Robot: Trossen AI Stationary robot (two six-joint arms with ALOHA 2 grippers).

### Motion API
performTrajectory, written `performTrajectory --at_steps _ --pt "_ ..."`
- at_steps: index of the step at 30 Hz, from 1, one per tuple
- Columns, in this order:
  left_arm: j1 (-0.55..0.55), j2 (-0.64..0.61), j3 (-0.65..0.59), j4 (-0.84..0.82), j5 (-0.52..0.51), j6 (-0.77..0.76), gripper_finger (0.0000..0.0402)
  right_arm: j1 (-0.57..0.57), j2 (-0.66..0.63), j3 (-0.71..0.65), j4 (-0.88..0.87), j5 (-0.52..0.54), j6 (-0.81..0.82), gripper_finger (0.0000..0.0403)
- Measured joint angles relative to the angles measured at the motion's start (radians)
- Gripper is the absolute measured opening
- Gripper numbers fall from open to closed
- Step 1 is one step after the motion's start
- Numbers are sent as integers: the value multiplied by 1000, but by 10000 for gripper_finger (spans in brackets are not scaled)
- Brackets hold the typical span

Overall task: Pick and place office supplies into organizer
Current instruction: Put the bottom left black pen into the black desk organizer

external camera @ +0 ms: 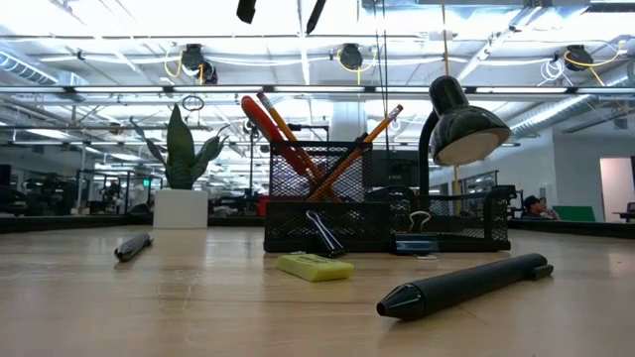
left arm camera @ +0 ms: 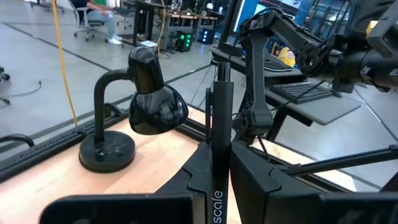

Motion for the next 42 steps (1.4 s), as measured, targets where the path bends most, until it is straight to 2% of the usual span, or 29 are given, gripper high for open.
performTrajectory --at_steps 7,27,42 --pt "3 27 0 9 6 16 47 0 0 0 0 0 -7 89" --pt "10 210 2 114 48 20 47 0 0 0 -18 0 1 89" --pt "10 229 0 95 69 9 47 0 0 0 -23 0 1 89"
